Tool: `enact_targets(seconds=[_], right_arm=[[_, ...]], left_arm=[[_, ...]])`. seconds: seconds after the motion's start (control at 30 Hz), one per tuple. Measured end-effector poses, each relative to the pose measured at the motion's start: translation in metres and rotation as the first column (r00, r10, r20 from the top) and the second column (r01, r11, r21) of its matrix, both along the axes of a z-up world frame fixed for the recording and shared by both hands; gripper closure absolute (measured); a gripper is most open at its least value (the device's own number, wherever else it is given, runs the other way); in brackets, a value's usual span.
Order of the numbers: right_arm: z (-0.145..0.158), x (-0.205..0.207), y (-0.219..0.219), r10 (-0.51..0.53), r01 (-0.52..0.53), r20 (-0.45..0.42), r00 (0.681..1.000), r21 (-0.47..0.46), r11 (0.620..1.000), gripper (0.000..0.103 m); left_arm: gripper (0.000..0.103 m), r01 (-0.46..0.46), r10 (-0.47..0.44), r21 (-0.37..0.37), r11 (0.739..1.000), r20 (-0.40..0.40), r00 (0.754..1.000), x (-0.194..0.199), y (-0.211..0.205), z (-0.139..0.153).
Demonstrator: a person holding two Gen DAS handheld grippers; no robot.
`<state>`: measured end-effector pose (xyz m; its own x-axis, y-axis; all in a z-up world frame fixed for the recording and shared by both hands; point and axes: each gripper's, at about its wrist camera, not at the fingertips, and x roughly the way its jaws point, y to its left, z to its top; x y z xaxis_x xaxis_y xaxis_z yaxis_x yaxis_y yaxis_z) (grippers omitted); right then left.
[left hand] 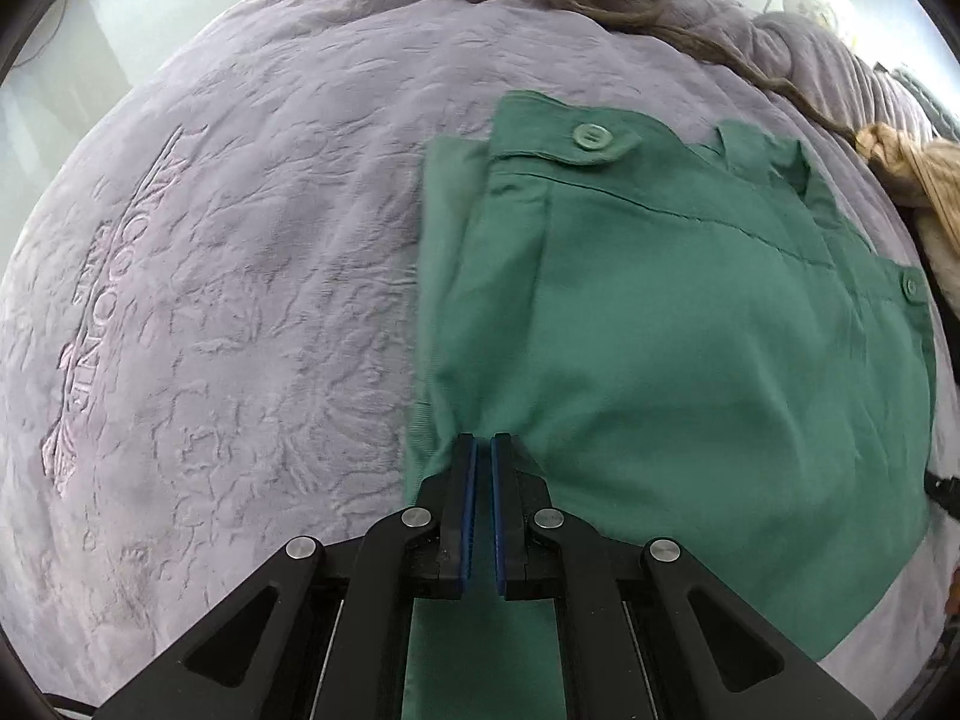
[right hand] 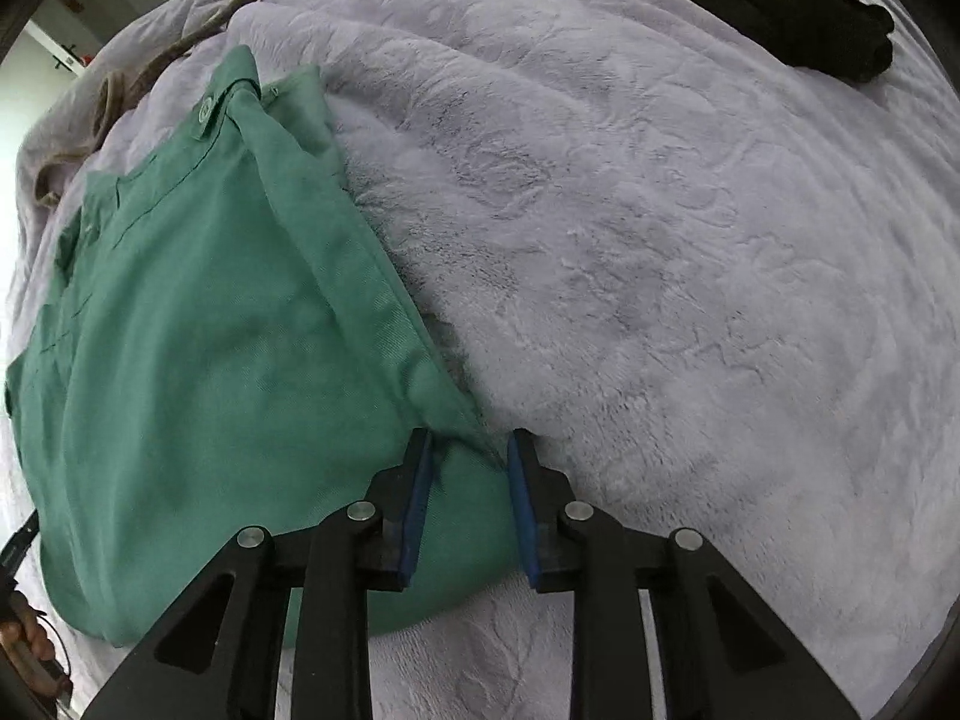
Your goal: Fold large clothes
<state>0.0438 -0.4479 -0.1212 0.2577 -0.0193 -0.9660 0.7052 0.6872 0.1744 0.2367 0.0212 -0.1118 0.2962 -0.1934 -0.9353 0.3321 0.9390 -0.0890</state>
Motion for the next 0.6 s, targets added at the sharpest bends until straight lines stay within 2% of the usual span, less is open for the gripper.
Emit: enact_targets(seconds=[0.07,0.2,0.27,0.4,0.53,0.6], right_arm=[[0.009,-0.011,0.002,-0.016,0.016,0.005,1.0,0.009,1.0,0.073],[0.028,-0.028,0.018,-0.017,0.016,0.027,0.999,0.035,0.999,0.069],[0.034,-0.034,0.031,-0.023,0.021,0.04,0.999,0.062,0.998,0.055],[0.045,-0.046,0.063,0.0,-0.005,0.052,0.999,0.091,0.996,0.053],[0.047,-0.048,0.102,0.053,-0.057,0.032,0.998,0.13,0.99,0.039],[0.046,-0.048,0.117,0.08,-0.082,0.02,0.997,0.149,0.985,0.039]], left_arm=[[0.096,-0.026,0.026,0.045,0.999,0.015,1.0,0.001,0.007,0.004],[0.096,-0.064,0.065,0.026,0.998,-0.022,0.998,-0.005,0.026,0.015],[0.096,-0.063,0.064,0.035,0.997,-0.027,0.998,-0.014,0.03,0.021],[0.096,-0.051,0.053,0.05,0.997,-0.055,0.997,-0.036,0.033,0.028],[0.096,-0.034,0.04,0.059,0.998,-0.1,0.994,-0.066,0.032,0.031],[0.096,-0.018,0.027,0.071,0.997,-0.122,0.992,-0.08,0.029,0.03]])
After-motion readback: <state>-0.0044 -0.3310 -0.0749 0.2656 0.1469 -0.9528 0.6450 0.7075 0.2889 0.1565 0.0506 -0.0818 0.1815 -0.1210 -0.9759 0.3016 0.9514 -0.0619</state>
